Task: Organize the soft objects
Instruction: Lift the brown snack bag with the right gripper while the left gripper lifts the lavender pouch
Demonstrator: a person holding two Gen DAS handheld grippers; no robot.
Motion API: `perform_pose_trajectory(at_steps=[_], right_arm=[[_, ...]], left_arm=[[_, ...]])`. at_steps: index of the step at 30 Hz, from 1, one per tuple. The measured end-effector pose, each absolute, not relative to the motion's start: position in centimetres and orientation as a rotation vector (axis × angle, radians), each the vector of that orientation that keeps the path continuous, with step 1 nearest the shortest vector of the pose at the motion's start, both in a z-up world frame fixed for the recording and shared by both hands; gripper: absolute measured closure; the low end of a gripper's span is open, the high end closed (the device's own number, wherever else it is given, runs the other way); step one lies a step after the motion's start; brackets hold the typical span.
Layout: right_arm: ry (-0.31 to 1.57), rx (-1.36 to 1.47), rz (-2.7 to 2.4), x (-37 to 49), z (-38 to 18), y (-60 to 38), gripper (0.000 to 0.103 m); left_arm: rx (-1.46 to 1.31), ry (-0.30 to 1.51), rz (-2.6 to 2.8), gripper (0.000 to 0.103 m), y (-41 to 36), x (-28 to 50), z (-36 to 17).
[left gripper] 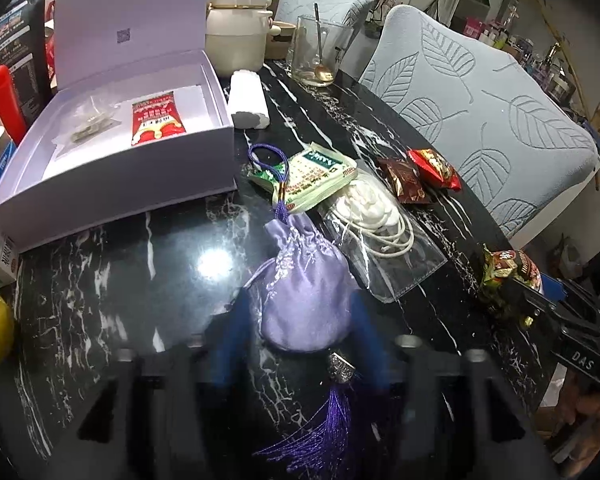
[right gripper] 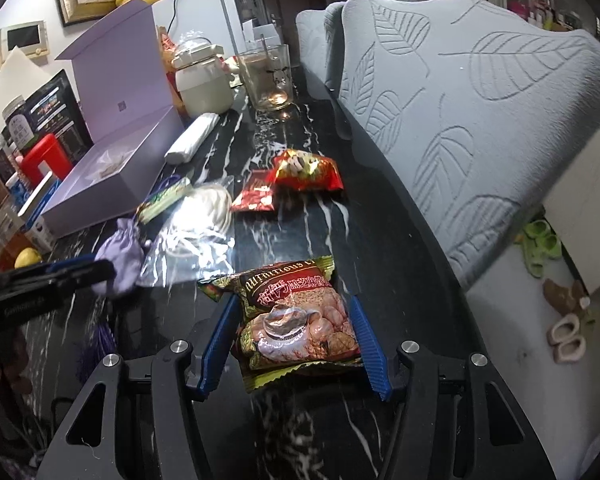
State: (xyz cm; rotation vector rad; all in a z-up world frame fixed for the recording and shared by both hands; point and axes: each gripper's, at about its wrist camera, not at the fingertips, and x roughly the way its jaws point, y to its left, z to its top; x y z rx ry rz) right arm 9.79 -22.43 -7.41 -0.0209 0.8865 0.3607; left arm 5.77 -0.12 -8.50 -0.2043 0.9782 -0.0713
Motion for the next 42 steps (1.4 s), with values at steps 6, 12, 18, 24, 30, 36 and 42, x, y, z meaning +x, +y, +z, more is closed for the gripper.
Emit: perform_pose_trajectory(at_steps=[6,12,18,24,30,36,42], right_arm=[[0.888,0.011,0.349,9.4,-7.4,-22.8,0.046],[0.887,0.019,0.347,9.3,-7.5,-23.0,0.046],[0.887,0.032,0.343,9.2,-7.6,-23.1,0.045],[0.899,0.013,0.333,9.1,-7.8,-23.0,0.045],[0.931,0.032,0.318,9.4,-8.4,-23.3,0.042],[0.930,0.067,0.319,9.6,-8.8,-23.5,0.042],[0.904,0.060,0.323,9.1,-8.6,-23.3,0.048]], left_arm=[[-0.205,1.004,-0.084,0.000,-0.5,6.5,-9.4],[-0.169,1.021,-0.042,0.000,-0.9,7.2,-10.4],[-0.049,1.044,-0.011,0.000,-1.6,7.6,-11.0],[-0.037,0.973,-0.025,0.041,-1.9,6.7,-10.4],[-0.060,0.962,-0.057,0.055,-1.8,6.3,-10.0],[-0.056,0.946,-0.055,0.055,-1.5,5.1,-9.3],[-0.056,0.918,-0.060,0.055,-1.4,3.5,-8.1]])
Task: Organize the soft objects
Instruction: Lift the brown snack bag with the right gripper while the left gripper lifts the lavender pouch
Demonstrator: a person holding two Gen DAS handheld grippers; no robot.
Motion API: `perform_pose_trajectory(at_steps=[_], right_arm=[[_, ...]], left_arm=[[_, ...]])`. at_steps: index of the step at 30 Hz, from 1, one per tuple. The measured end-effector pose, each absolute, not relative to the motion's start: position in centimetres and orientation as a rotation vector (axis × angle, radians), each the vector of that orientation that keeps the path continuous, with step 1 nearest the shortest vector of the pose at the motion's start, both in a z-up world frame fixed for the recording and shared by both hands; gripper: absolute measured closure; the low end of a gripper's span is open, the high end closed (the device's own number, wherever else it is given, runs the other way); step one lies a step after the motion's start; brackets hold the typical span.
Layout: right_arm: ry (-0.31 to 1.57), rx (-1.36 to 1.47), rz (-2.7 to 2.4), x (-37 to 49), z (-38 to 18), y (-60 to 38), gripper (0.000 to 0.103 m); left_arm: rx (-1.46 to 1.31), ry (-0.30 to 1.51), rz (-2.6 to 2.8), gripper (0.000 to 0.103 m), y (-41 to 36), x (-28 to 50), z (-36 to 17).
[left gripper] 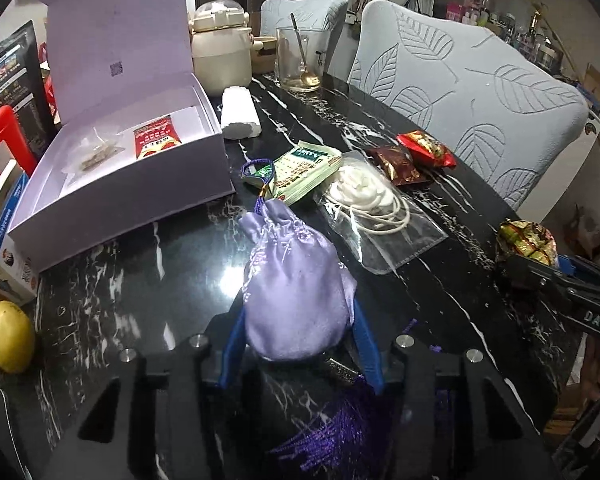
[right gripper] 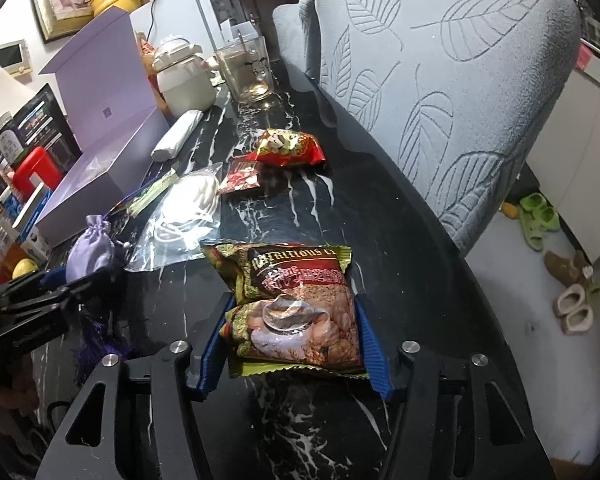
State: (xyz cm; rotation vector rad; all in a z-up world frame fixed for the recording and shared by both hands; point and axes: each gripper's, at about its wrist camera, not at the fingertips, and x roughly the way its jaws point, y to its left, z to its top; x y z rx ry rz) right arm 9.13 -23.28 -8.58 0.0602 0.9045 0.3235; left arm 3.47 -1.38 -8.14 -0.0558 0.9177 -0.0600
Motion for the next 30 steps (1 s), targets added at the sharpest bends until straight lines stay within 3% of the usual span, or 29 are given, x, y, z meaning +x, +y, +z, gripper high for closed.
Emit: perform_pose_trajectory(at_steps=[30], right_arm=[[0.874,0.051,0.543,2.1,-6.4,-16.6,0.049]], left_arm=[[-0.145,0.816,0.034,0.055,3.8,-7.4,-4.5]])
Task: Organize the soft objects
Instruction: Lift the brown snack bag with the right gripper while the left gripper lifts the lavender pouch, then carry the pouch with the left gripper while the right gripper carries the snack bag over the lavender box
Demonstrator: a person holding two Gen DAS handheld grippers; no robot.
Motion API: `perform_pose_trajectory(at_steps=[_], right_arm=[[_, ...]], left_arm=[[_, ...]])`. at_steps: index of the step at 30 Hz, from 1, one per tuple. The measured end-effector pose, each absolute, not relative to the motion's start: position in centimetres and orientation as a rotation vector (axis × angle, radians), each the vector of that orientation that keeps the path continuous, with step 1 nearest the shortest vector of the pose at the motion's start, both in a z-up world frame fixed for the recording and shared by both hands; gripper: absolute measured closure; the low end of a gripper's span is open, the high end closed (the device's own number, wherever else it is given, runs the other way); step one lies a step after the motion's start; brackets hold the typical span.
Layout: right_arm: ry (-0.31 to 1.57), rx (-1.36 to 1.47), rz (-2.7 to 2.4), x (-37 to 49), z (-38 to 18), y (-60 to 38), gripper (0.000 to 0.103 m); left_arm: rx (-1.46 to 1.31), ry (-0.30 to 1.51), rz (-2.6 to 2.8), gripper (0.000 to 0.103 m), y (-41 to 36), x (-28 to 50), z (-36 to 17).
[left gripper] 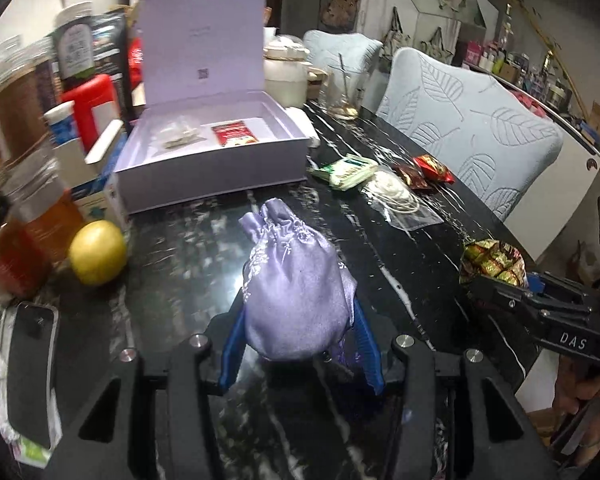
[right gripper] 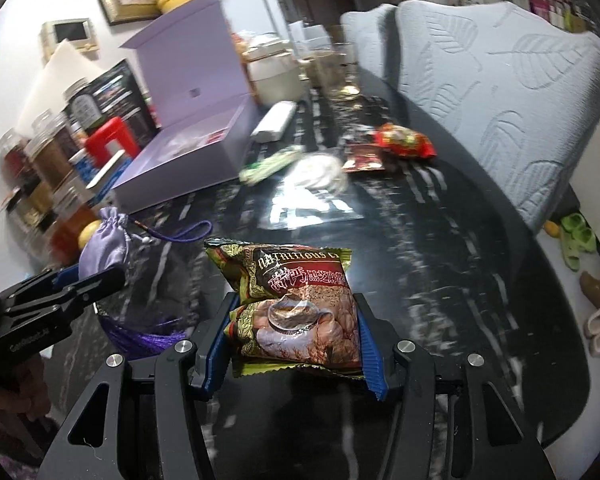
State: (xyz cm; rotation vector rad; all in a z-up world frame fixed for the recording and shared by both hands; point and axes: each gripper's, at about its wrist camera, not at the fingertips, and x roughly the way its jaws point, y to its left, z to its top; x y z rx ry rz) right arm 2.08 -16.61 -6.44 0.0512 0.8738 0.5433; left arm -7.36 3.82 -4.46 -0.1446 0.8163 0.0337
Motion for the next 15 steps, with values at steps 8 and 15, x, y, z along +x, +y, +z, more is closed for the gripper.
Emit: perform_pose_trajectory(at_steps=[8,15], right_arm=[[0.859,0.015,0.656,-0.6,-5.5,-13.3,0.049],[0.830,-0.029,0.765,-2.3,-4.4,-10.8,0.049]], left_arm=[[-0.151,0.766,0.107,0.055,5.7,-11.2,-3.2],[-0.163,0.719,0.151,0.055,6.6,-13.3,-1.8]])
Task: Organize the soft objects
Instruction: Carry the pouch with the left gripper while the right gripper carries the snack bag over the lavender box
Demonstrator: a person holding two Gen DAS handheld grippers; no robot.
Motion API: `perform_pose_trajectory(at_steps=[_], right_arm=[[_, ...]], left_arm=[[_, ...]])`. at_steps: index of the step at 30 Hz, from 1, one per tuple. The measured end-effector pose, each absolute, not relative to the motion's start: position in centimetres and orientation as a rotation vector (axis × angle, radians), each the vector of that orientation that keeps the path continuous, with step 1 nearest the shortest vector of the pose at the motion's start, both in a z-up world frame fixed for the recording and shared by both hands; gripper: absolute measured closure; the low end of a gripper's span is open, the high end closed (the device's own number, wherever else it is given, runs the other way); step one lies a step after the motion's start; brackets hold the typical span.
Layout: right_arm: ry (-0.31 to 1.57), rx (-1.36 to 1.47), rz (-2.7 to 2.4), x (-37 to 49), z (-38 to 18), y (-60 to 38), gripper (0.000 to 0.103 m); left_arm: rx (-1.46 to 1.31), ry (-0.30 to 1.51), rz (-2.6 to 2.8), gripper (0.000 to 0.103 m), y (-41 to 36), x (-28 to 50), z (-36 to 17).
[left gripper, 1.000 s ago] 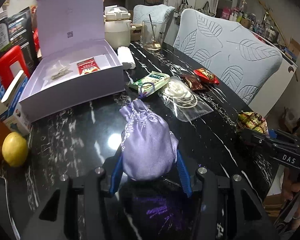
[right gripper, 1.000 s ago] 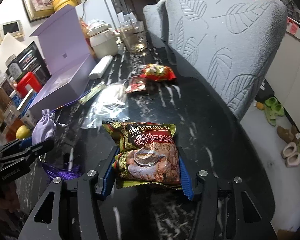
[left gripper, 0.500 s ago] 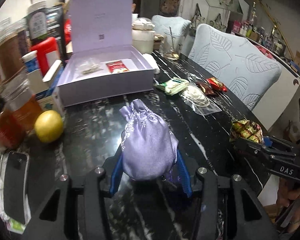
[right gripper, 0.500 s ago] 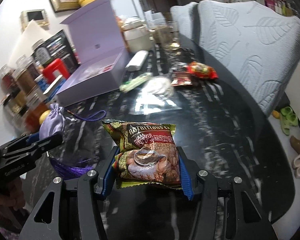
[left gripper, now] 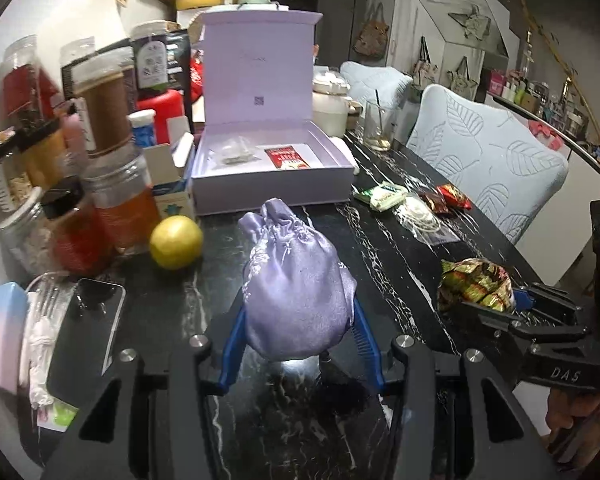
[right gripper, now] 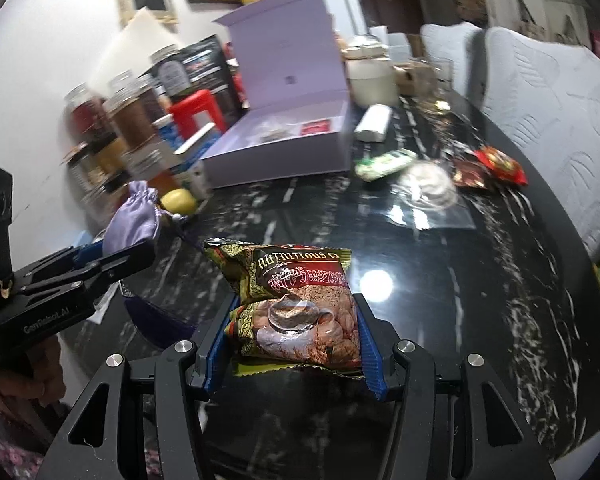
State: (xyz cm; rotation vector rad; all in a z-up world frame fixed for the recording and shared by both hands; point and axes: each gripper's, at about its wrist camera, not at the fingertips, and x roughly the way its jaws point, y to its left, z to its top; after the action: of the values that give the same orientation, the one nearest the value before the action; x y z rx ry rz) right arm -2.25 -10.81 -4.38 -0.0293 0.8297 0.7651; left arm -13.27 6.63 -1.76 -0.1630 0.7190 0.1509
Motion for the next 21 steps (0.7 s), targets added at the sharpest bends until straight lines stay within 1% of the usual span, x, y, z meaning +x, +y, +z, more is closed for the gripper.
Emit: perform_pose_trajectory(at_steps=[9,21], right_arm=[[0.775,-0.060,0.870,-2.2,-2.4,-7.9,0.049],[0.653,-0.067,0.932,2.4,2.5,-4.9,0.049]], left_arm=[[-0.157,0.651,0.168,0.055,7.8,-12.6,0.6],[-0.129,0.534,0.185,0.055,10.5,-7.2,5.0]])
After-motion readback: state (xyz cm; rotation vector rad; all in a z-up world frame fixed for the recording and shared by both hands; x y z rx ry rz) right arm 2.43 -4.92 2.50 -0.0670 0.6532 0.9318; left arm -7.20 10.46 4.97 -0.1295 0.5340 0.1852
